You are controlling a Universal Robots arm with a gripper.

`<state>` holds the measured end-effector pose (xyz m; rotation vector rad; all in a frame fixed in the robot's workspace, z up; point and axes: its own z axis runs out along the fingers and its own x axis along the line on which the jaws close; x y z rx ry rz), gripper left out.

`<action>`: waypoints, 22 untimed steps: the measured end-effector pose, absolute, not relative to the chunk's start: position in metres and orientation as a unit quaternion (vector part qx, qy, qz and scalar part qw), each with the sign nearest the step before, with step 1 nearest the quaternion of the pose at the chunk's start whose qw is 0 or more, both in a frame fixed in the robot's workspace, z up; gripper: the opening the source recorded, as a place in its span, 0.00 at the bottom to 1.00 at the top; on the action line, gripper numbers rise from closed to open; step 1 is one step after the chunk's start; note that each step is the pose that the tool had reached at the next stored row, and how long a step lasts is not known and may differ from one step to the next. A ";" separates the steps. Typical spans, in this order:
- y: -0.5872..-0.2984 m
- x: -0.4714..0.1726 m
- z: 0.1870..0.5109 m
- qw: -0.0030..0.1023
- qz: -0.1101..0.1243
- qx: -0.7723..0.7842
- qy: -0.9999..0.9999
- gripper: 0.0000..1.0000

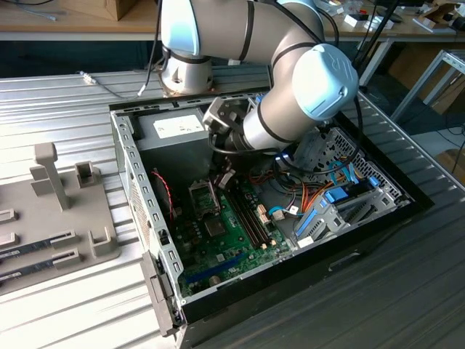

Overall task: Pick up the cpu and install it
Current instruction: 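Close the cpu cover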

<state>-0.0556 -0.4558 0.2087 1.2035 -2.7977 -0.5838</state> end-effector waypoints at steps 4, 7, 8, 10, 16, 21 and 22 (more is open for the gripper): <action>-0.456 -0.056 0.211 0.020 -0.189 0.388 -0.902 0.11; -0.457 -0.056 0.213 0.019 -0.191 0.389 -0.901 0.11; -0.457 -0.056 0.214 0.019 -0.192 0.390 -0.900 0.11; -0.457 -0.056 0.215 0.018 -0.194 0.390 -0.900 0.11; -0.461 -0.056 0.215 0.015 -0.203 0.394 -0.896 0.11; -0.464 -0.056 0.218 0.013 -0.209 0.398 -0.893 0.11; -0.465 -0.056 0.219 0.013 -0.210 0.398 -0.893 0.11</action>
